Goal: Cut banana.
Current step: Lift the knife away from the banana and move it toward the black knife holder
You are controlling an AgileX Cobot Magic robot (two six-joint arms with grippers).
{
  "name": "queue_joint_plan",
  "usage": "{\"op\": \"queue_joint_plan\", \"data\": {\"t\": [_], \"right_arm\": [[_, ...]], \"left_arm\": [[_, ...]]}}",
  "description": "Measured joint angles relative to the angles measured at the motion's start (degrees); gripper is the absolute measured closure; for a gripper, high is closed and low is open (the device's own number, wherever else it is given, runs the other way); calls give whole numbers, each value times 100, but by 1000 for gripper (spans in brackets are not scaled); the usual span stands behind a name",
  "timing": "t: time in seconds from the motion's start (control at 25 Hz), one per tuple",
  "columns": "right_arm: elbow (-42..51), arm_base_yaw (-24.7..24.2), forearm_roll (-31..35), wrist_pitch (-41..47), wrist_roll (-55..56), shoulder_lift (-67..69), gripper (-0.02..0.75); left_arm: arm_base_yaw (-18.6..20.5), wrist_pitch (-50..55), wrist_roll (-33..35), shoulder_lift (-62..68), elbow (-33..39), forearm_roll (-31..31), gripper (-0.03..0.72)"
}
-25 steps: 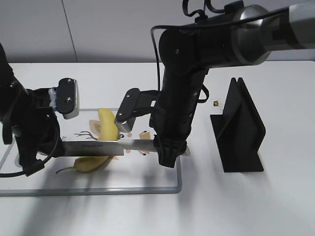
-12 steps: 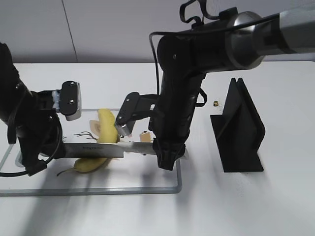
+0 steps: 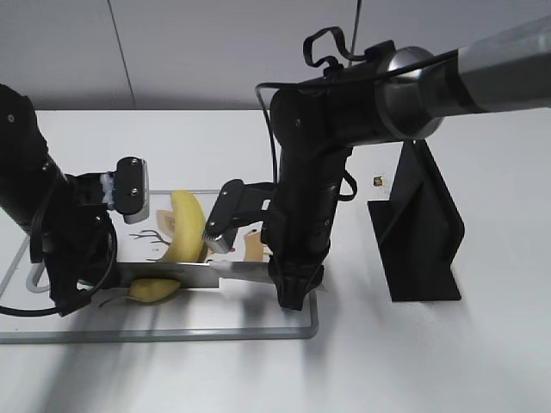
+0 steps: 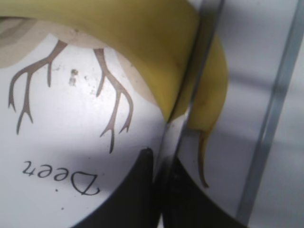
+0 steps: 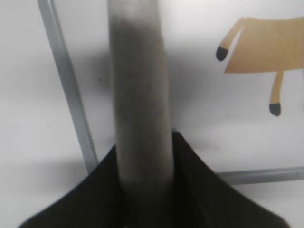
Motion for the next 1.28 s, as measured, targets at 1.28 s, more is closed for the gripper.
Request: {"op": "queue_joint_plan", "data": {"t": [1.28], "right_arm": [[-123,6,-54,348,-1,209,556]], "left_arm": [[-10,419,-43,4,-137,90,678]]}}
